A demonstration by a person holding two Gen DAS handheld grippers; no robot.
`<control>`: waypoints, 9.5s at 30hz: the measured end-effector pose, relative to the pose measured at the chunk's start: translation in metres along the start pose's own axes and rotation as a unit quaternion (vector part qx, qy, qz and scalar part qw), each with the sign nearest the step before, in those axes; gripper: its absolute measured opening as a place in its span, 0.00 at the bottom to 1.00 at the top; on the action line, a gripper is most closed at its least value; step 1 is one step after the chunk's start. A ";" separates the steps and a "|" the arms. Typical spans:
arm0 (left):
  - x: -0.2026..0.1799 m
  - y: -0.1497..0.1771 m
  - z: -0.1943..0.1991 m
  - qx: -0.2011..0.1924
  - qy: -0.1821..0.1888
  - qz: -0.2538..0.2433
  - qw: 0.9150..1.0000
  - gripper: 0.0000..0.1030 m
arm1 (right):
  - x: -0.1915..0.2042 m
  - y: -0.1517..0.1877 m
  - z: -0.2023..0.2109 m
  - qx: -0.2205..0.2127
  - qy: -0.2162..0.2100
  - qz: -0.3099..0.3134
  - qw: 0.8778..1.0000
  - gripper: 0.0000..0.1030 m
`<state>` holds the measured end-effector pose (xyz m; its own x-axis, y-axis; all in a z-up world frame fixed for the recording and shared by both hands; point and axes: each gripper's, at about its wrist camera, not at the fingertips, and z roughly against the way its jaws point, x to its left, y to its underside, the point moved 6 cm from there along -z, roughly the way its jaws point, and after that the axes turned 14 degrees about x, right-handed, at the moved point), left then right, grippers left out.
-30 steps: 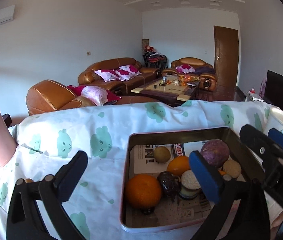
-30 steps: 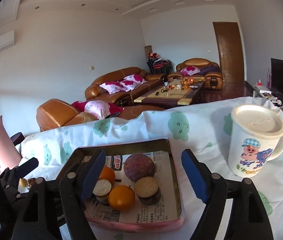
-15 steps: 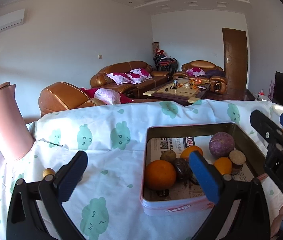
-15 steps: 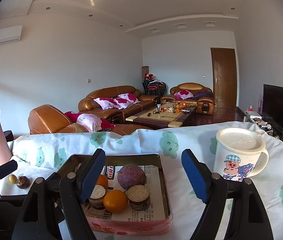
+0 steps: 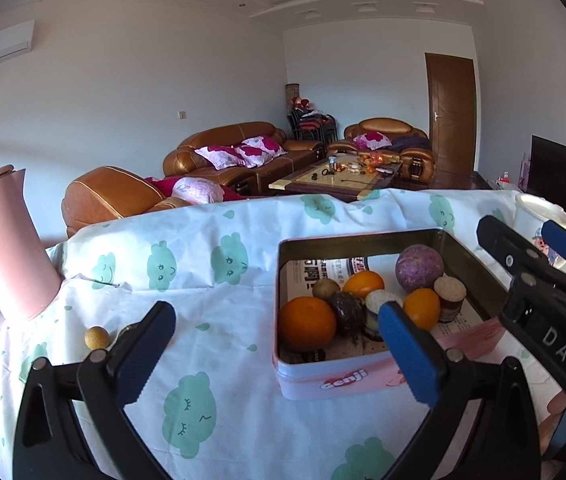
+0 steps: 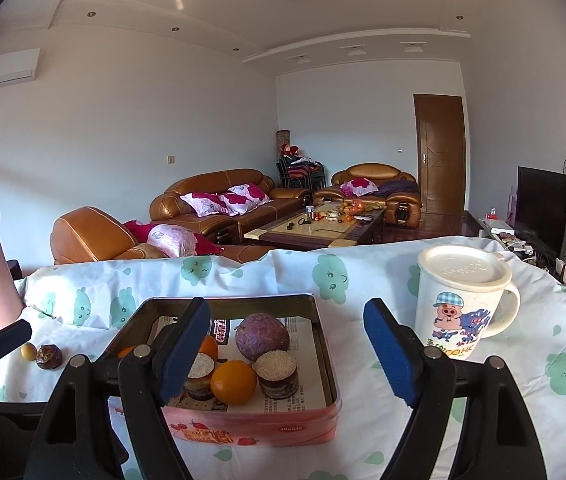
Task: Organize fruits
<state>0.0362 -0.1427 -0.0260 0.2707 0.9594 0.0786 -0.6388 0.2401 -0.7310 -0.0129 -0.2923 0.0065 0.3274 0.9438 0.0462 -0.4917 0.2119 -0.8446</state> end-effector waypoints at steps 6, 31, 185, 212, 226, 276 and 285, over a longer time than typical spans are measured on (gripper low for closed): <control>0.030 0.011 -0.008 0.042 0.009 0.027 0.999 1.00 | 0.015 0.005 0.002 0.012 0.013 0.023 1.000 0.78; 0.264 0.016 -0.044 0.089 -0.159 0.099 0.978 1.00 | 0.229 0.040 -0.043 0.163 -0.162 0.121 0.966 0.78; -0.033 -0.039 -0.054 0.038 0.038 0.019 0.998 0.27 | -0.003 -0.014 -0.051 0.085 -0.021 0.021 0.996 0.45; -0.038 -0.035 -0.075 0.086 0.025 0.014 0.996 0.27 | 0.006 0.000 -0.084 0.173 -0.098 0.040 0.979 0.45; -0.031 -0.034 -0.062 0.058 0.008 0.031 0.998 0.58 | 0.003 0.000 -0.077 0.175 -0.156 0.018 0.972 0.45; 0.001 0.006 0.033 -0.066 -0.023 0.040 0.997 1.00 | -0.013 0.014 0.042 -0.040 -0.039 -0.009 0.998 0.81; 0.003 0.007 0.032 -0.063 -0.027 0.041 0.997 1.00 | -0.012 0.014 0.041 -0.040 -0.038 -0.009 0.998 0.81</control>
<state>0.0092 -0.1337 -0.0088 0.1800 0.9825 0.0476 -0.5604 0.1422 -0.8159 -0.0569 -0.2899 0.0163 0.2715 0.9572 0.1007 -0.4198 0.2119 -0.8826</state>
